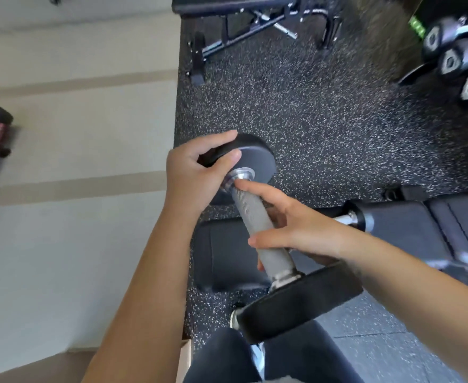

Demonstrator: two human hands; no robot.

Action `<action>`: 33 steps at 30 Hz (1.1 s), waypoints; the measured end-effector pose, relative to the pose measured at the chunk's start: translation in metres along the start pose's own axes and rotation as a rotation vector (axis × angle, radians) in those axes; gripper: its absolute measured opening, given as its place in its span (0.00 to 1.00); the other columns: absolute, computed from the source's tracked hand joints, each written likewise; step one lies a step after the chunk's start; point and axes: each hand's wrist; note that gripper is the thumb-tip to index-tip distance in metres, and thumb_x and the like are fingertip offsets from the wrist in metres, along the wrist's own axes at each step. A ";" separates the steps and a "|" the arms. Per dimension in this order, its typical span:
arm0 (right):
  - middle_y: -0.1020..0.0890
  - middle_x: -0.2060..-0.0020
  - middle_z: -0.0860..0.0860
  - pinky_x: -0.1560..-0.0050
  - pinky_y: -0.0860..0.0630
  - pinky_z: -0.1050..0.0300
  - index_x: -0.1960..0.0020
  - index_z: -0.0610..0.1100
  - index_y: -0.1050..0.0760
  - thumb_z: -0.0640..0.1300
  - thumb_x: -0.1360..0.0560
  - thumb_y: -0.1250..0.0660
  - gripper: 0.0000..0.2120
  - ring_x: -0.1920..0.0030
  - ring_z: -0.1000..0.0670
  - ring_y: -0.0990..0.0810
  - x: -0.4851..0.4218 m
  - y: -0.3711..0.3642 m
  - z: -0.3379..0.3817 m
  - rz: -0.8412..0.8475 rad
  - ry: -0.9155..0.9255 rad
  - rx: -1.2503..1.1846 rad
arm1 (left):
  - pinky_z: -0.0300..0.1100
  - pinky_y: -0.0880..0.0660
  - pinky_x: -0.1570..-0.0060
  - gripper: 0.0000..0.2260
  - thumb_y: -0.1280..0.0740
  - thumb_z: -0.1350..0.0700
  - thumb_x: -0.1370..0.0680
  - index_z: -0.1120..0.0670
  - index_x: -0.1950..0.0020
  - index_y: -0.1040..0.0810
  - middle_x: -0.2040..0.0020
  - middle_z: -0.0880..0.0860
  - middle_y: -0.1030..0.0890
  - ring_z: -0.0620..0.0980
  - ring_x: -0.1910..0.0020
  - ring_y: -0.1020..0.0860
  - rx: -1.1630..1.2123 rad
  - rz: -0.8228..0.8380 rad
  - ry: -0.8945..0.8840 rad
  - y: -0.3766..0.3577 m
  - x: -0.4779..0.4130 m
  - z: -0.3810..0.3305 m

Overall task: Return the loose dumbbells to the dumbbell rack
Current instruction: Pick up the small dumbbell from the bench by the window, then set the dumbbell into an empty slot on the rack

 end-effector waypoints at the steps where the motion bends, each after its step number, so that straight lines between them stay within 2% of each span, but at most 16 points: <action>1: 0.29 0.37 0.56 0.50 0.21 0.54 0.36 0.66 0.37 0.34 0.31 0.30 0.36 0.55 0.57 0.20 0.007 -0.001 0.005 -0.035 0.005 -0.003 | 0.32 0.27 0.47 0.14 0.29 0.60 0.31 0.48 0.47 0.21 0.52 0.42 0.19 0.38 0.50 0.21 0.010 0.031 -0.018 -0.003 0.000 -0.009; 3: 0.25 0.43 0.56 0.50 0.21 0.53 0.36 0.65 0.36 0.32 0.31 0.31 0.35 0.60 0.59 0.20 0.023 -0.004 0.013 -0.107 0.004 -0.023 | 0.33 0.27 0.46 0.15 0.29 0.62 0.31 0.48 0.47 0.21 0.52 0.41 0.20 0.38 0.50 0.21 0.028 0.093 -0.042 -0.009 -0.001 -0.025; 6: 0.24 0.50 0.54 0.52 0.21 0.49 0.37 0.64 0.34 0.29 0.31 0.33 0.35 0.62 0.57 0.21 0.045 -0.005 0.025 -0.224 0.026 -0.052 | 0.32 0.28 0.46 0.15 0.29 0.63 0.30 0.49 0.46 0.22 0.52 0.41 0.20 0.37 0.49 0.22 0.036 0.189 -0.101 -0.021 -0.006 -0.048; 10: 0.24 0.57 0.50 0.68 0.21 0.57 0.37 0.62 0.34 0.27 0.30 0.34 0.35 0.70 0.56 0.21 0.078 -0.010 0.041 -0.392 0.039 -0.129 | 0.29 0.29 0.48 0.15 0.29 0.64 0.30 0.50 0.46 0.22 0.52 0.41 0.20 0.35 0.50 0.22 0.076 0.336 -0.186 -0.046 -0.014 -0.078; 11: 0.24 0.58 0.50 0.69 0.21 0.58 0.37 0.62 0.34 0.27 0.30 0.35 0.35 0.70 0.56 0.21 0.087 -0.010 0.044 -0.442 0.042 -0.145 | 0.28 0.29 0.49 0.15 0.29 0.64 0.30 0.51 0.47 0.22 0.53 0.41 0.20 0.34 0.51 0.22 0.097 0.377 -0.200 -0.054 -0.015 -0.085; 13: 0.24 0.58 0.50 0.63 0.20 0.52 0.36 0.62 0.34 0.28 0.30 0.34 0.35 0.69 0.54 0.21 0.104 -0.010 0.048 -0.537 0.036 -0.159 | 0.28 0.29 0.49 0.14 0.29 0.65 0.30 0.51 0.47 0.21 0.53 0.41 0.20 0.34 0.51 0.22 0.134 0.460 -0.235 -0.072 -0.015 -0.097; 16: 0.25 0.59 0.42 0.57 0.21 0.42 0.36 0.64 0.33 0.29 0.31 0.33 0.35 0.65 0.45 0.23 0.133 -0.010 0.050 -0.669 0.006 -0.191 | 0.28 0.29 0.49 0.14 0.29 0.65 0.29 0.51 0.47 0.21 0.53 0.41 0.20 0.35 0.50 0.22 0.203 0.587 -0.267 -0.102 -0.009 -0.117; 17: 0.25 0.59 0.42 0.59 0.21 0.43 0.36 0.63 0.33 0.29 0.31 0.33 0.35 0.65 0.46 0.23 0.144 -0.011 0.051 -0.723 0.002 -0.198 | 0.28 0.29 0.49 0.14 0.29 0.64 0.29 0.51 0.47 0.21 0.53 0.41 0.20 0.35 0.50 0.22 0.220 0.628 -0.278 -0.113 -0.005 -0.124; 20: 0.25 0.60 0.42 0.67 0.23 0.59 0.35 0.60 0.34 0.27 0.31 0.34 0.36 0.68 0.51 0.24 0.180 -0.016 0.051 -0.886 0.023 -0.222 | 0.29 0.29 0.49 0.15 0.29 0.64 0.30 0.50 0.47 0.21 0.53 0.40 0.20 0.36 0.50 0.22 0.264 0.759 -0.328 -0.146 0.010 -0.146; 21: 0.24 0.60 0.42 0.66 0.23 0.61 0.35 0.60 0.34 0.27 0.31 0.34 0.36 0.67 0.51 0.24 0.193 -0.018 0.050 -0.934 0.027 -0.214 | 0.29 0.29 0.49 0.15 0.29 0.64 0.30 0.50 0.47 0.21 0.53 0.41 0.20 0.36 0.50 0.22 0.276 0.802 -0.349 -0.158 0.017 -0.155; 24: 0.23 0.59 0.43 0.62 0.22 0.54 0.36 0.63 0.34 0.29 0.32 0.33 0.36 0.66 0.51 0.23 0.235 -0.024 0.045 -1.048 0.034 -0.234 | 0.30 0.28 0.47 0.14 0.28 0.63 0.30 0.51 0.47 0.21 0.53 0.41 0.20 0.36 0.50 0.22 0.309 0.912 -0.421 -0.193 0.044 -0.182; 28: 0.22 0.64 0.47 0.75 0.30 0.67 0.34 0.60 0.35 0.29 0.31 0.33 0.35 0.73 0.56 0.24 0.297 -0.029 0.036 -1.183 0.040 -0.285 | 0.27 0.29 0.49 0.14 0.29 0.64 0.30 0.52 0.47 0.21 0.52 0.43 0.20 0.34 0.50 0.22 0.369 1.049 -0.437 -0.241 0.090 -0.217; 33: 0.21 0.72 0.55 0.76 0.32 0.69 0.35 0.61 0.35 0.29 0.31 0.33 0.35 0.75 0.59 0.25 0.383 -0.028 0.012 -1.359 0.049 -0.290 | 0.29 0.28 0.49 0.14 0.29 0.64 0.30 0.53 0.47 0.21 0.52 0.43 0.20 0.35 0.51 0.22 0.427 1.169 -0.466 -0.313 0.161 -0.257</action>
Point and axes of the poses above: each hand's wrist, its own x-axis away from the middle knuckle, its own y-axis out of the back of the hand, z = x × y
